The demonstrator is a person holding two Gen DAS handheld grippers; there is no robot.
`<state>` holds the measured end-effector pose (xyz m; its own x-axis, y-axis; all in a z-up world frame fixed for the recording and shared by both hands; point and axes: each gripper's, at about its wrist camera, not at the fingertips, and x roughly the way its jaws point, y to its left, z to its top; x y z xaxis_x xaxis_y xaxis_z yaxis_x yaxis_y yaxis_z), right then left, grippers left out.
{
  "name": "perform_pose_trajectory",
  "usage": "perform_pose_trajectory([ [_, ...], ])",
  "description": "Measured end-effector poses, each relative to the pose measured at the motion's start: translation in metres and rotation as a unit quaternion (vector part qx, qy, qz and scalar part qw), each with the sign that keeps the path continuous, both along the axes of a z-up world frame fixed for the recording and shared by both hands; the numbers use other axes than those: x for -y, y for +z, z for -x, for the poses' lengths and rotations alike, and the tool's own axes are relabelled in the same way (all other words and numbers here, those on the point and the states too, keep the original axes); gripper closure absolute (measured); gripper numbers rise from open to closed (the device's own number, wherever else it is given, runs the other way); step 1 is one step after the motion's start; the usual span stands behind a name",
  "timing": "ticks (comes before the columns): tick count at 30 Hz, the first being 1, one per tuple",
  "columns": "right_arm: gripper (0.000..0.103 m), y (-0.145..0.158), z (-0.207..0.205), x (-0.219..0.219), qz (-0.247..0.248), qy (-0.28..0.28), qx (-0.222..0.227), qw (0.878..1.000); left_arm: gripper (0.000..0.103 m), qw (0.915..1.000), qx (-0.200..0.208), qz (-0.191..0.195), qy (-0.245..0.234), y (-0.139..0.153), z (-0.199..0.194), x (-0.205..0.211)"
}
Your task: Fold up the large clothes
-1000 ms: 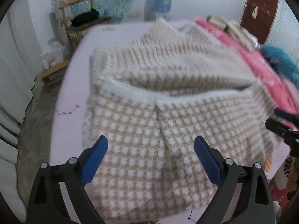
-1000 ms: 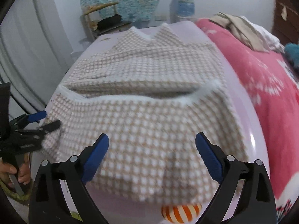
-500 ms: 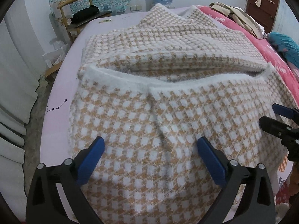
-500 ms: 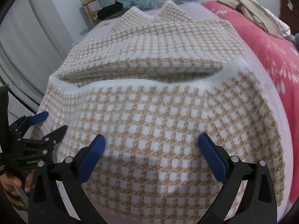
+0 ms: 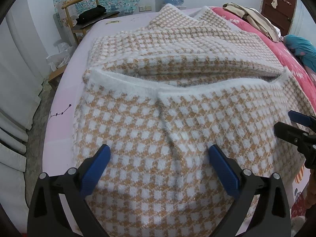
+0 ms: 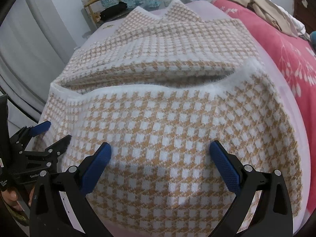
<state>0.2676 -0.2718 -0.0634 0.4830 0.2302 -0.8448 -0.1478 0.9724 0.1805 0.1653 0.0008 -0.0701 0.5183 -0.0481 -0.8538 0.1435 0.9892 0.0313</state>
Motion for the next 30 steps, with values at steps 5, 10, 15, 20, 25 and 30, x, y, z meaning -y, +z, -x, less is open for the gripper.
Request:
perform_pose_trajectory([
  [5, 0.007, -0.0005, -0.0029, 0.0001, -0.001, -0.001, -0.004, 1.0, 0.005, 1.0, -0.001, 0.0, 0.0, -0.0003, 0.0004, -0.0002],
  [10, 0.007, -0.0007, -0.0043, -0.0002, -0.002, -0.002, -0.003, 1.0, 0.005, 1.0, -0.005, -0.001, 0.004, -0.0001, -0.0005, 0.0002],
  [15, 0.007, -0.0013, -0.0041, -0.0002, -0.001, -0.003, -0.003, 1.0, 0.005, 0.9999, -0.009, -0.004, 0.011, 0.0003, -0.0004, 0.0012],
  [20, 0.007, -0.0015, -0.0044, -0.0002, -0.001, -0.003, -0.004, 1.0, 0.005, 0.9997, -0.015, -0.004, 0.018, 0.0007, -0.0007, 0.0016],
  [25, 0.007, -0.0017, -0.0047, 0.0, 0.0, -0.003, -0.005, 1.0, 0.005, 0.9997, -0.016, -0.005, 0.019, 0.0011, -0.001, 0.0017],
  [30, 0.007, -0.0025, -0.005, -0.0004, 0.0, -0.005, -0.006, 1.0, 0.005, 0.9996, -0.018, -0.005, 0.02, 0.0005, -0.0018, 0.0017],
])
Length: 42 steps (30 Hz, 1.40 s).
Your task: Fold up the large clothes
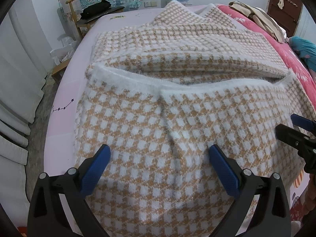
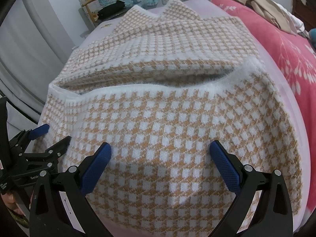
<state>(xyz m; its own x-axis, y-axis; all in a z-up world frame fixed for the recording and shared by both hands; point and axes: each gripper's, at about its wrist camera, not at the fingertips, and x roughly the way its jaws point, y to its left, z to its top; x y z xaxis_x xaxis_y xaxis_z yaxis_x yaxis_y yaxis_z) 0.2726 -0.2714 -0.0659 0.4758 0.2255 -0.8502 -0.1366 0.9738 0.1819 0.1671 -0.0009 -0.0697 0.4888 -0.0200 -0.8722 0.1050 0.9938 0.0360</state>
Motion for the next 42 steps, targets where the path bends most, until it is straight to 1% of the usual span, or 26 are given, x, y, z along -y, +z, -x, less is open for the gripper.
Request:
perform_pose_trajectory([
  [29, 0.007, -0.0007, -0.0004, 0.0012, 0.001, 0.002, -0.002, 1.0, 0.005, 1.0, -0.001, -0.001, 0.001, 0.0, -0.001, -0.0004],
  [37, 0.007, -0.0019, -0.0013, 0.0034, -0.001, 0.0, -0.008, 1.0, 0.005, 0.9998, -0.018, -0.002, 0.005, -0.0008, -0.004, 0.0],
  [42, 0.007, -0.002, -0.0025, 0.0031, 0.004, -0.005, -0.011, 1.0, 0.005, 0.9999, -0.015, -0.001, 0.002, -0.0006, -0.0047, -0.0006],
])
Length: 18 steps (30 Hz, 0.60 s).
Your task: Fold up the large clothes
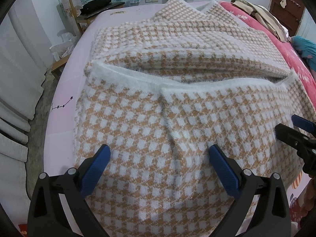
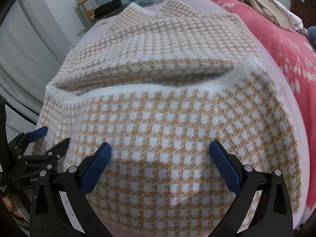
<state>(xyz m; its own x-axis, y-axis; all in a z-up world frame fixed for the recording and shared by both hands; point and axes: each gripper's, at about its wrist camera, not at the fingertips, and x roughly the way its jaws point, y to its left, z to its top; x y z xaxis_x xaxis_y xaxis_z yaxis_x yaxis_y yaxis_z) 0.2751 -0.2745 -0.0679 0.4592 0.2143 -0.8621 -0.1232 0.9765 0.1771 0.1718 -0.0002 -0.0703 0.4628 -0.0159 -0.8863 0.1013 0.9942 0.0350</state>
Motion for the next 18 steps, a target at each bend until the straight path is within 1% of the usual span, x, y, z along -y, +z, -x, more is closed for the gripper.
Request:
perform_pose_trajectory([
  [11, 0.007, 0.0, 0.0033, -0.0004, 0.002, 0.007, 0.008, 1.0, 0.005, 0.9999, 0.005, -0.003, -0.008, 0.0001, 0.0011, 0.0001],
  [18, 0.007, 0.0077, 0.0046, 0.008, -0.009, 0.025, -0.003, 1.0, 0.005, 0.9997, -0.004, 0.001, -0.025, 0.0059, -0.0019, -0.0027],
])
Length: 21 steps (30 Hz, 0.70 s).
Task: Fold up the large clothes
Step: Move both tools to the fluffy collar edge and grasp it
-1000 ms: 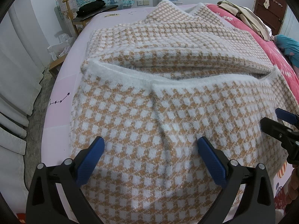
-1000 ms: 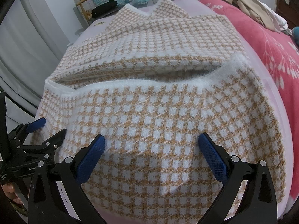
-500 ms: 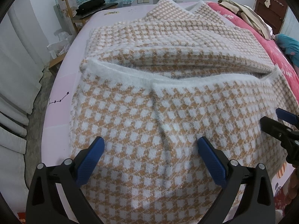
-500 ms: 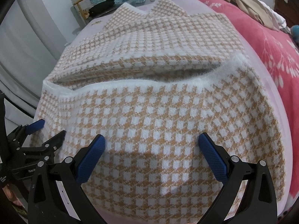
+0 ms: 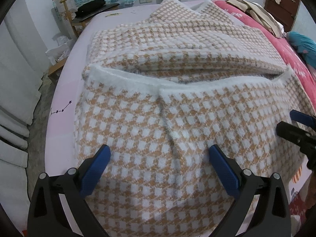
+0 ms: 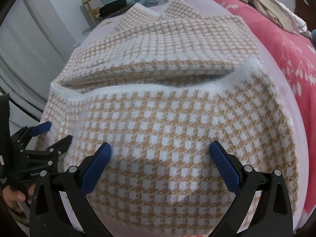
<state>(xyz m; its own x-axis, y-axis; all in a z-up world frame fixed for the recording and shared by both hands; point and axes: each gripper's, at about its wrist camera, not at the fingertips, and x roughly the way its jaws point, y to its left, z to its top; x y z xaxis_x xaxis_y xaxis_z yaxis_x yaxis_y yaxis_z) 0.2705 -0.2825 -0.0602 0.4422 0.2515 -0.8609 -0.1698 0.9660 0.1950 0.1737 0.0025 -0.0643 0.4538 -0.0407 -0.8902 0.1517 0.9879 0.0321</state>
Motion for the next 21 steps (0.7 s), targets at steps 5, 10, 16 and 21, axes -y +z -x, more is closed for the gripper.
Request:
perform_pose_trajectory([
  [5, 0.008, 0.033, 0.009, 0.012, -0.02, 0.019, 0.035, 0.999, 0.005, 0.9981, 0.054, 0.026, -0.011, 0.038, 0.001, -0.011],
  [10, 0.008, 0.079, -0.007, 0.032, -0.035, 0.035, 0.085, 0.995, 0.005, 0.9912, 0.124, 0.04, -0.023, 0.087, -0.019, -0.02],
  [16, 0.008, 0.113, -0.074, 0.057, -0.063, 0.032, 0.092, 0.993, 0.005, 0.984, 0.161, 0.065, -0.043, 0.131, -0.091, -0.016],
  [21, 0.008, 0.115, -0.148, 0.057, -0.071, 0.031, 0.067, 0.995, 0.005, 0.9855, 0.138, 0.087, -0.048, 0.135, -0.168, -0.001],
])
